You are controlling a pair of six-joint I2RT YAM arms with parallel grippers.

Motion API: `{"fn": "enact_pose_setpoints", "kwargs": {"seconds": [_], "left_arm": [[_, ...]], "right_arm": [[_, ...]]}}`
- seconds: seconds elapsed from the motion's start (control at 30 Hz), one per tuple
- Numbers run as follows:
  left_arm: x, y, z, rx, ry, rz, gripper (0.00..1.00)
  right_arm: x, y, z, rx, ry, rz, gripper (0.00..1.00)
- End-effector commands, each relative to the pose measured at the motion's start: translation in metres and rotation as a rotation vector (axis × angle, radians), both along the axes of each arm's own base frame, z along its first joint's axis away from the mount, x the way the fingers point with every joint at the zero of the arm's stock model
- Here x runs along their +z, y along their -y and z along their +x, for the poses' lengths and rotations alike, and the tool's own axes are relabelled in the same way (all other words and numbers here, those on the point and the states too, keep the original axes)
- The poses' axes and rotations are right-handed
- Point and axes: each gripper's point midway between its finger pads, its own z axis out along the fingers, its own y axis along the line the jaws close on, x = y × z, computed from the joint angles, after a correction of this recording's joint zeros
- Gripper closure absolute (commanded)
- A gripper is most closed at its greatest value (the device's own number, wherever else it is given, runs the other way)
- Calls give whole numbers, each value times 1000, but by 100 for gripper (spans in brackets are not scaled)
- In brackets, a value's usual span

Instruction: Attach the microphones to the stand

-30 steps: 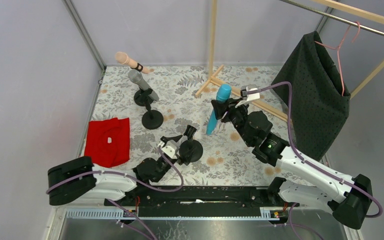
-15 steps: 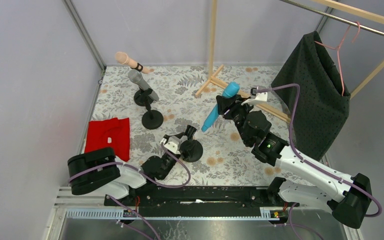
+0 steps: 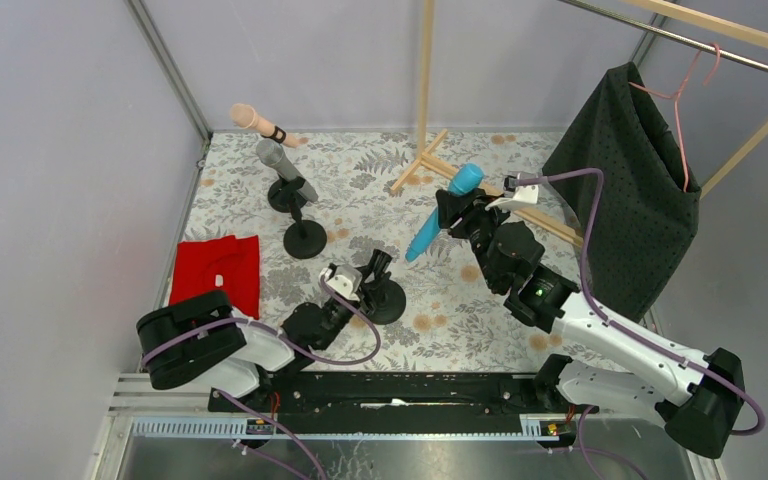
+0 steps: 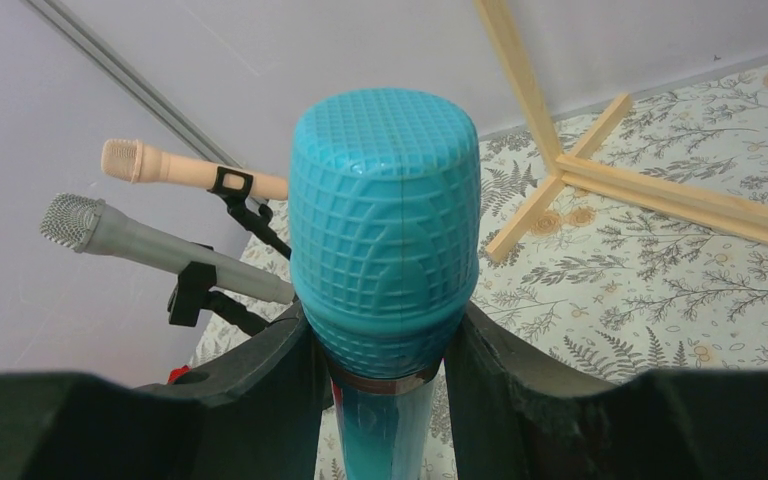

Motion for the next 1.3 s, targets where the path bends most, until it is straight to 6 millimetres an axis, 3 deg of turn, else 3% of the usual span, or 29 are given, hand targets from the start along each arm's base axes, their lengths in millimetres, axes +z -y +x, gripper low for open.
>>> {"fn": "enact_pose_setpoints", "kwargs": {"seconds": [0.0,0.17,0.3,0.43,0.6,0.9,1.27], "left_arm": [[23,10,-7,-92,32,-75,61],[21,13,-9,-130,28,-62,86],[23,21,-23,-229,56,-35,100],[25,36,-46,-386,101,-2,100],[28,40,-57,-447,123,-25,100],[23,46,-63,-494,102,-32,100],[20,48,-64,-504,98,-24,100]], "right_arm": [[42,1,-5,19,78,51,100],[47,-1,-12,65,93,7,100],[50,0,-21,108,106,-30,100],[54,14,-31,93,110,15,100],[52,25,-43,92,92,180,100],[32,22,-42,92,49,250,100],[25,4,-41,148,22,293,100]]}}
